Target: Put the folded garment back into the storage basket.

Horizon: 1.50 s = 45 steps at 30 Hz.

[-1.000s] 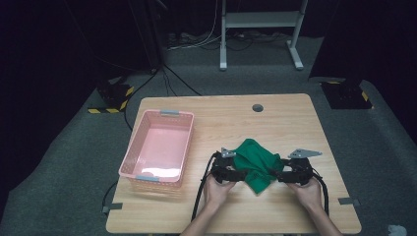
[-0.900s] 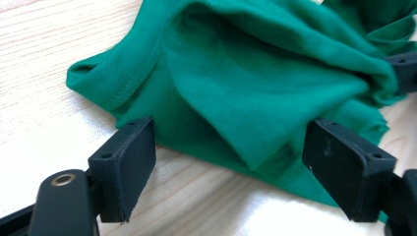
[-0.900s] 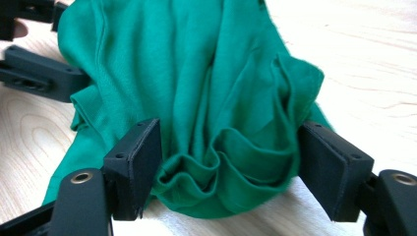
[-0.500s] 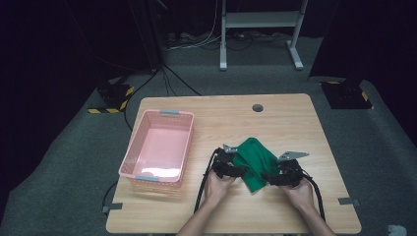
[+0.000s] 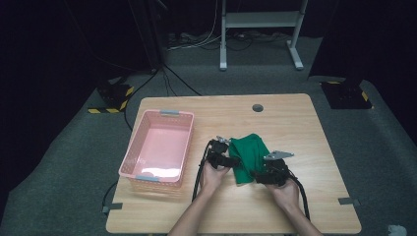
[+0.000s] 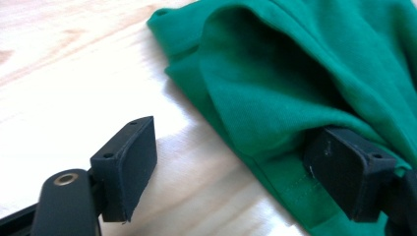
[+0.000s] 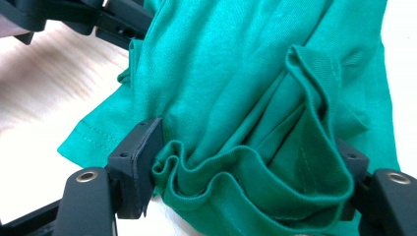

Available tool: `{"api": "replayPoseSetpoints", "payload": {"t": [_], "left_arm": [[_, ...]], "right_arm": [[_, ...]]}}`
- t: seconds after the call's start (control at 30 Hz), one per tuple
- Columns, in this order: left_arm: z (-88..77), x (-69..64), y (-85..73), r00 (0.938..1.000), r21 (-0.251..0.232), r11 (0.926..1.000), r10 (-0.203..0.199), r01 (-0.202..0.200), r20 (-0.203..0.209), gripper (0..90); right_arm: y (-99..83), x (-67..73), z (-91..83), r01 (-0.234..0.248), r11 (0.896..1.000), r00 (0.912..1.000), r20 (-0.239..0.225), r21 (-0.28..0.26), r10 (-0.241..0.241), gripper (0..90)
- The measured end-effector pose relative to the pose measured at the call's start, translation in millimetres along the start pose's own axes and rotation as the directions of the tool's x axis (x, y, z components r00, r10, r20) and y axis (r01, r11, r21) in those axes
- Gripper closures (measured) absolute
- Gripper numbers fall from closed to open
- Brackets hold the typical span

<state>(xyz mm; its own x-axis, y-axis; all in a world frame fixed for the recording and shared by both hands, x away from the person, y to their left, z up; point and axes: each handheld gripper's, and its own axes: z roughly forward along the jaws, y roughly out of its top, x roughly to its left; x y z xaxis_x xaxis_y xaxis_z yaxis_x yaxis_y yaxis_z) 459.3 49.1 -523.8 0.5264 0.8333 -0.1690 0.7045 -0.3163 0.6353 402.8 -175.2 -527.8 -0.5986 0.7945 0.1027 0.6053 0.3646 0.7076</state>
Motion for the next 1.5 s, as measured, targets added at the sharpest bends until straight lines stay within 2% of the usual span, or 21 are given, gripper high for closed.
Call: {"api": "replayPoseSetpoints", "payload": {"t": [0.17,0.37,0.47,0.53,0.63,0.73,0.83,0.93,1.0,1.13,1.3,1.5], "left_arm": [[1.4,7.1,3.4,0.9997,0.004,0.9999,-0.014,0.014,-0.019,20.4],[0.2,13.3,3.9,0.9990,-0.001,0.9992,-0.040,0.040,-0.019,20.4],[-6.6,12.1,1.9,0.9984,-0.011,0.9984,-0.056,0.056,-0.009,21.8],[-14.0,10.6,0.4,0.9971,-0.041,0.9963,-0.075,0.076,0.011,22.2],[-25.2,8.9,-0.4,0.9921,-0.094,0.9889,-0.110,0.115,0.062,22.3],[-33.3,5.7,1.3,0.9905,-0.138,0.9828,-0.113,0.123,0.078,21.2],[-36.8,0.2,4.8,0.9931,-0.161,0.9818,-0.089,0.101,0.076,19.4],[-32.7,-5.1,8.5,0.9943,-0.150,0.9846,-0.079,0.089,0.072,17.5],[-27.0,-6.5,10.2,0.9942,-0.136,0.9863,-0.085,0.093,0.067,16.0],[-13.6,-7.4,11.2,0.9901,-0.112,0.9860,-0.115,0.124,0.080,14.1],[3.1,-9.3,10.8,0.9885,-0.070,0.9880,-0.132,0.138,0.073,10.3],[15.6,-11.9,11.5,0.9879,-0.041,0.9885,-0.143,0.146,0.060,5.6]], "right_arm": [[4.1,6.1,5.8,-0.011,1.000,0.9998,0.016,-0.005,0.011,29.7],[5.9,10.8,9.3,-0.017,1.000,0.9997,0.018,-0.016,0.017,28.9],[5.9,12.4,7.8,-0.017,0.999,0.9997,0.015,-0.027,0.018,28.7],[5.0,12.2,2.4,-0.013,0.999,0.9998,0.017,-0.048,0.014,29.4],[4.7,8.6,-9.0,-0.014,0.996,0.9999,0.004,-0.084,0.014,28.8],[6.6,3.4,-18.8,-0.013,0.994,0.9999,-0.005,-0.105,0.013,26.4],[8.0,-3.7,-25.0,-0.013,0.994,0.9999,-0.009,-0.111,0.012,24.0],[7.5,-11.2,-30.9,-0.022,0.992,0.9998,-0.006,-0.128,0.021,23.5],[6.2,-17.4,-33.3,-0.028,0.991,0.9995,0.010,-0.129,0.030,23.2],[-0.3,-37.2,-37.8,-0.055,0.990,0.9963,0.059,-0.131,0.063,23.1],[-13.0,-64.1,-44.1,-0.092,0.988,0.9869,0.121,-0.128,0.107,22.8],[-29.0,-91.1,-46.2,-0.122,0.988,0.9692,0.203,-0.096,0.139,22.5]]}}
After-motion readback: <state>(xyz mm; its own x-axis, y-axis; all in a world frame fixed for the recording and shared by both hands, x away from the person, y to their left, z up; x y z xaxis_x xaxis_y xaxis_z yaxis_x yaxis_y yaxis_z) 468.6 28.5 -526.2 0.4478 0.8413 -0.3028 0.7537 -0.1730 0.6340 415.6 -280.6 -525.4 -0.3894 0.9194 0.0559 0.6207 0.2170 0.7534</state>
